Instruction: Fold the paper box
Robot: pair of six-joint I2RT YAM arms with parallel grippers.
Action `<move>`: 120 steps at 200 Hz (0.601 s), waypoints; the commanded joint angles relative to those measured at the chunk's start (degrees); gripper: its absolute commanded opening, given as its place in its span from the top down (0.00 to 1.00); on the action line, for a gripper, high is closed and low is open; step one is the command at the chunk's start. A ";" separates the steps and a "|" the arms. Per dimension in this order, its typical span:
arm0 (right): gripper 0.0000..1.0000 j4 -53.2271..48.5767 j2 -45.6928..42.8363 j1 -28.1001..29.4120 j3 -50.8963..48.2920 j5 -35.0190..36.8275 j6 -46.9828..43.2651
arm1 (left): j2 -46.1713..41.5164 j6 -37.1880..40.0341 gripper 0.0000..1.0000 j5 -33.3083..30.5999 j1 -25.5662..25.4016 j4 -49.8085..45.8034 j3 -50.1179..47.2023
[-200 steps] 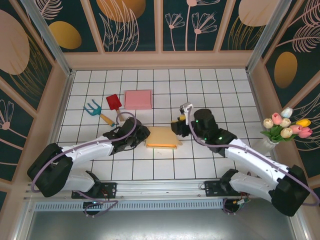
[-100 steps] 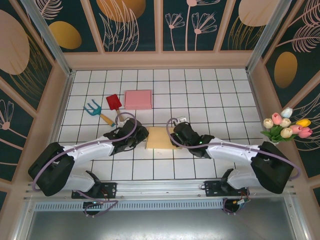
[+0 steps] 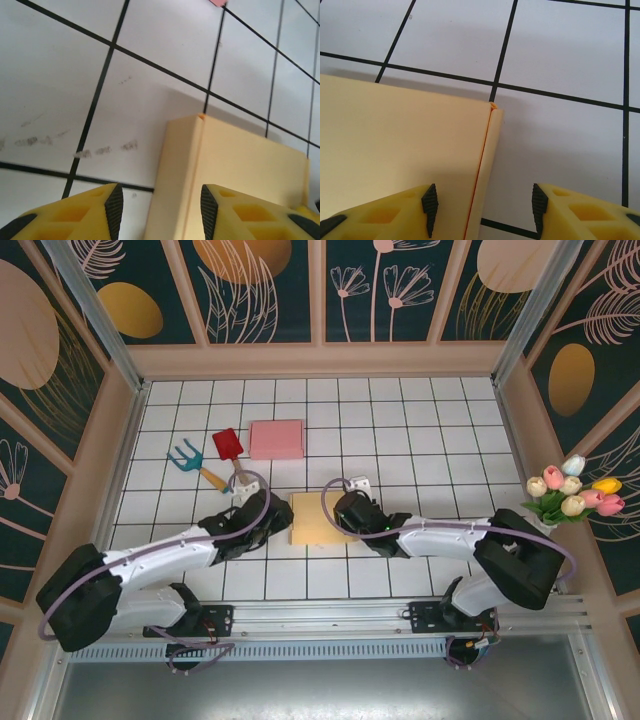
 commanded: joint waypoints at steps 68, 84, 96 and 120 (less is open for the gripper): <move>0.44 3.95 -5.54 3.41 -6.58 5.59 11.14 | -1.66 -4.54 0.42 -6.47 -8.74 0.33 -4.14; 0.44 4.60 -6.05 3.43 -7.47 5.65 11.11 | -1.79 -7.01 0.26 -8.97 -8.76 -1.44 -2.98; 0.44 4.95 -6.02 3.40 -7.83 5.65 10.89 | -2.83 -7.80 0.02 -9.17 -8.55 -0.05 -3.37; 0.44 5.83 -5.29 3.41 -7.78 5.49 10.64 | -5.91 -11.05 0.01 -5.93 -7.32 3.14 -4.52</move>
